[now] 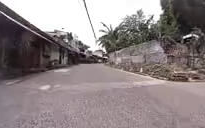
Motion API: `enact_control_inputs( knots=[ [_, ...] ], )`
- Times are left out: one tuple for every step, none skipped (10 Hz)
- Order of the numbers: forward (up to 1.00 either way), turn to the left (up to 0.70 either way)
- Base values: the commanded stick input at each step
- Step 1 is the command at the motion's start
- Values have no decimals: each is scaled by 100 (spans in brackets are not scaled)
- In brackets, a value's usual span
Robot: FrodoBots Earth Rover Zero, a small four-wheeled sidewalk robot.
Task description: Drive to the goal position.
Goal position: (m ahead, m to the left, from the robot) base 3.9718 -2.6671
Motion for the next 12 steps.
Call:
enact_control_inputs(
  knots=[
    [50,7],
    [50,7],
    [50,7],
    [50,7],
    [50,7],
    [50,7],
    [50,7],
    [50,7],
    [50,7],
    [50,7],
    [50,7],
    [50,7]
  ],
)
